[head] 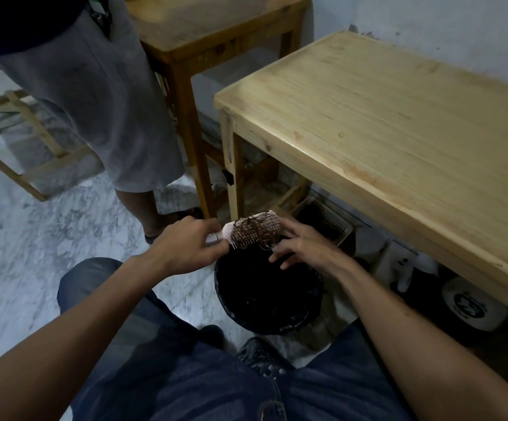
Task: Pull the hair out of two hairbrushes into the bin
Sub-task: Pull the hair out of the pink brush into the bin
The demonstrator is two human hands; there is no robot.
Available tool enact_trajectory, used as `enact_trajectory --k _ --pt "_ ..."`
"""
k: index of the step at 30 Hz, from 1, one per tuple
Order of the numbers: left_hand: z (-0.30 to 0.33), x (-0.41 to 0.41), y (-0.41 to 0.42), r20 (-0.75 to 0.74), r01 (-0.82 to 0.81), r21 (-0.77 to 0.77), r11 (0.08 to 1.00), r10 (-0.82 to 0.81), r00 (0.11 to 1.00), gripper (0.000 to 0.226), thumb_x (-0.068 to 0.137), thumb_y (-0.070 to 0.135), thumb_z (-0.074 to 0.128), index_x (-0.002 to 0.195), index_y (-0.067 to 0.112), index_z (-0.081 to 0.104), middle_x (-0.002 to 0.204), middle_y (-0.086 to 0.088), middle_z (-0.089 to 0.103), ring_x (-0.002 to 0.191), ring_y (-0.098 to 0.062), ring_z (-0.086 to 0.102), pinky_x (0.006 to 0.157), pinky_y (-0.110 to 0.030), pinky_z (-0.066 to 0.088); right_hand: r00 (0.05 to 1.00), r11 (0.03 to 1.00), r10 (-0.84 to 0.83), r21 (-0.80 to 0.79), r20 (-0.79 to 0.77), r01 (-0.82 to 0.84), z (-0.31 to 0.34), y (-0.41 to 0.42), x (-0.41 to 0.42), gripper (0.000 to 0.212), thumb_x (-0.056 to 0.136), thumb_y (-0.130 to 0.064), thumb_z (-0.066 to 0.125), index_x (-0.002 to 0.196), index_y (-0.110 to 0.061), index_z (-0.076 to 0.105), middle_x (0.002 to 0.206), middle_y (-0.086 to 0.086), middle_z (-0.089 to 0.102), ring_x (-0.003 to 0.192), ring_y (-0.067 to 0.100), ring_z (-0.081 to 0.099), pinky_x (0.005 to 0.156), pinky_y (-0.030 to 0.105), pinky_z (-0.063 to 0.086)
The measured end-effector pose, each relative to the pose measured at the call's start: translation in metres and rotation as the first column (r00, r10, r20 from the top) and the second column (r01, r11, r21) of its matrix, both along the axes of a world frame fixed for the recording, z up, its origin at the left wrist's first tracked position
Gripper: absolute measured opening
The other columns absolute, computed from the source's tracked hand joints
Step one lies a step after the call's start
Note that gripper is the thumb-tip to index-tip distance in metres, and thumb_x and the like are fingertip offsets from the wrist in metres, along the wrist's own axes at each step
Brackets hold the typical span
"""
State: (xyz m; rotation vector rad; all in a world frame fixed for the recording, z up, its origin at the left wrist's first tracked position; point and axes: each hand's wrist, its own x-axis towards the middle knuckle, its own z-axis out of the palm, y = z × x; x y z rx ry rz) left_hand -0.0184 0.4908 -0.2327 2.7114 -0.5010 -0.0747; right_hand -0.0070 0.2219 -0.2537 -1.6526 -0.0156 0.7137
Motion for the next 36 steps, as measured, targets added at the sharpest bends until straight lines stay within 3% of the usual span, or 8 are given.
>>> enact_trajectory --k 3,8,18,23,27,30,34,36 --pt "0.003 0.002 0.002 0.003 -0.019 0.005 1.000 0.019 1.000 0.039 0.081 0.064 0.041 0.081 0.029 0.058 0.063 0.005 0.059 0.053 -0.013 0.053 0.050 -0.038 0.044 0.993 0.995 -0.101 -0.008 0.058 0.102 -0.003 0.004 0.000 0.010 0.097 -0.005 0.065 0.100 -0.012 0.072 0.085 0.007 0.072 0.058 0.004 0.065 0.056 0.017 0.055" --pt "-0.003 0.001 0.013 -0.027 -0.134 0.070 0.988 0.136 0.990 0.037 0.081 0.061 0.046 0.077 0.026 0.057 0.066 0.003 0.062 0.057 -0.019 0.057 0.049 -0.033 0.041 0.958 0.968 -0.238 -0.038 0.157 0.247 -0.010 -0.007 -0.001 0.009 0.095 -0.013 0.070 0.091 -0.017 0.077 0.068 -0.003 0.071 0.058 0.008 0.060 0.056 0.018 0.051" --pt "-0.009 -0.002 0.009 -0.030 -0.379 -0.049 0.924 0.378 0.925 0.033 0.088 0.046 0.060 0.064 0.027 0.047 0.056 0.006 0.053 0.056 -0.022 0.055 0.049 -0.030 0.031 0.959 0.939 -0.244 -0.213 0.142 0.271 -0.015 -0.020 -0.007 0.009 0.096 -0.019 0.069 0.098 -0.021 0.077 0.087 0.000 0.077 0.069 0.011 0.066 0.063 0.026 0.055" --pt "-0.005 -0.005 0.001 0.024 -0.318 -0.090 0.944 0.322 0.947 0.025 0.088 0.048 0.061 0.077 0.026 0.056 0.055 0.010 0.052 0.052 -0.012 0.052 0.048 -0.028 0.028 0.995 0.948 -0.100 -0.304 0.001 0.096 -0.012 -0.010 -0.006 0.065 0.092 -0.007 0.064 0.149 -0.033 0.049 0.147 -0.006 0.047 0.107 0.017 0.067 0.070 0.028 0.062" --pt "-0.002 -0.007 -0.006 0.041 -0.274 -0.128 0.953 0.281 0.959 0.028 0.083 0.057 0.051 0.079 0.029 0.056 0.056 0.010 0.053 0.052 -0.012 0.051 0.048 -0.029 0.029 0.991 0.987 -0.132 -0.090 0.009 0.133 -0.001 -0.001 -0.005 0.068 0.094 -0.013 0.061 0.156 -0.028 0.037 0.153 -0.001 0.041 0.105 0.023 0.070 0.067 0.030 0.059" --pt "-0.001 -0.009 -0.012 0.049 -0.255 -0.115 0.960 0.262 0.964 0.036 0.082 0.063 0.047 0.078 0.028 0.055 0.058 0.007 0.055 0.054 -0.016 0.053 0.049 -0.030 0.031 0.991 0.989 -0.132 0.058 -0.022 0.133 0.006 0.009 -0.004 0.041 0.096 -0.027 0.067 0.136 -0.024 0.059 0.132 0.002 0.065 0.086 0.021 0.071 0.059 0.027 0.056" --pt "0.001 -0.008 -0.020 0.048 -0.309 -0.114 0.944 0.316 0.948 0.052 0.084 0.076 0.044 0.078 0.027 0.060 0.058 0.005 0.059 0.052 -0.014 0.056 0.048 -0.029 0.035 0.956 0.967 -0.226 -0.078 0.185 0.243 -0.006 0.022 0.001 0.017 0.092 -0.039 0.072 0.094 -0.022 0.078 0.088 0.010 0.077 0.066 0.017 0.064 0.056 0.026 0.050" --pt "0.003 -0.008 -0.019 0.030 -0.344 -0.115 0.932 0.349 0.937 0.056 0.085 0.080 0.042 0.078 0.027 0.062 0.057 0.004 0.060 0.051 -0.014 0.058 0.047 -0.031 0.041 0.940 0.952 -0.266 -0.094 0.212 0.291 -0.010 0.020 0.001 0.019 0.094 -0.037 0.071 0.085 -0.022 0.079 0.088 0.011 0.079 0.065 0.015 0.062 0.058 0.027 0.048"
